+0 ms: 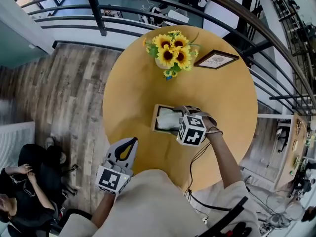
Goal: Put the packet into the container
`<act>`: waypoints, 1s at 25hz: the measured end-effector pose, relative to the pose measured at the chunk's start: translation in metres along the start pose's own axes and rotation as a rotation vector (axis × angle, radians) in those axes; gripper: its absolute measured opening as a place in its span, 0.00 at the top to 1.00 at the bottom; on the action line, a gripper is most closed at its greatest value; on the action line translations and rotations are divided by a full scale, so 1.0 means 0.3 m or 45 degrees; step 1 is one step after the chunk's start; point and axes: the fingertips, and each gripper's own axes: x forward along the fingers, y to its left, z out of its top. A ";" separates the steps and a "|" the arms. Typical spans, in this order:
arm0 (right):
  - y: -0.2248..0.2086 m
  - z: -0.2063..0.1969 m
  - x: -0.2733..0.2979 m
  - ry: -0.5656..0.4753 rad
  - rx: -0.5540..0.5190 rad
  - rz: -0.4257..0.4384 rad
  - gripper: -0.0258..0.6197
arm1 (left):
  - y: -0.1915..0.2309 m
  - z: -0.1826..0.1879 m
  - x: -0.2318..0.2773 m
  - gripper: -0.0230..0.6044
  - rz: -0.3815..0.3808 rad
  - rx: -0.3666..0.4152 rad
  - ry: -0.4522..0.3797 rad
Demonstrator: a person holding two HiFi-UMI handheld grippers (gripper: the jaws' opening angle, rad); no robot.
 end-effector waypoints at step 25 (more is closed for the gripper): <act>-0.019 0.056 -0.120 -0.202 0.039 -0.435 0.81 | -0.056 0.030 -0.012 0.96 -0.036 0.045 -0.019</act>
